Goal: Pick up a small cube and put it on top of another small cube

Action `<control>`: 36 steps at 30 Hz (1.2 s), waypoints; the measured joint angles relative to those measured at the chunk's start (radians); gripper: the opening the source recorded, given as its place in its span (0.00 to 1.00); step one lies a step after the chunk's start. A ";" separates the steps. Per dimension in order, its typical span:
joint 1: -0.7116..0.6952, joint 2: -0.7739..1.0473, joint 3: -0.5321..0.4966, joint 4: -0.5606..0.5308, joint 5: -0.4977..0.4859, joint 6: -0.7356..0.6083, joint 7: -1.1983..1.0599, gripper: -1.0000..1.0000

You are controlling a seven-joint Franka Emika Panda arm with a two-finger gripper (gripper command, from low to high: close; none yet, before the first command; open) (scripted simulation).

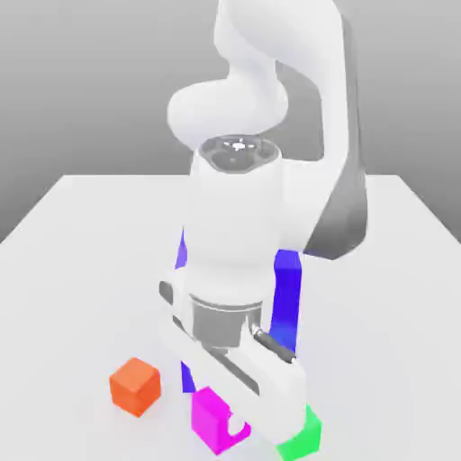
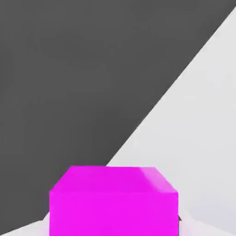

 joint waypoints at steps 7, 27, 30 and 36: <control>0.117 -0.010 -0.047 -0.004 -0.012 -0.024 0.286 0.00; 0.384 -0.057 -0.231 -0.074 -0.040 -0.104 1.070 0.00; 0.399 -0.086 -0.272 -0.112 -0.007 -0.105 1.207 0.00; 0.473 -0.036 -0.324 -0.133 0.175 -0.072 1.259 0.00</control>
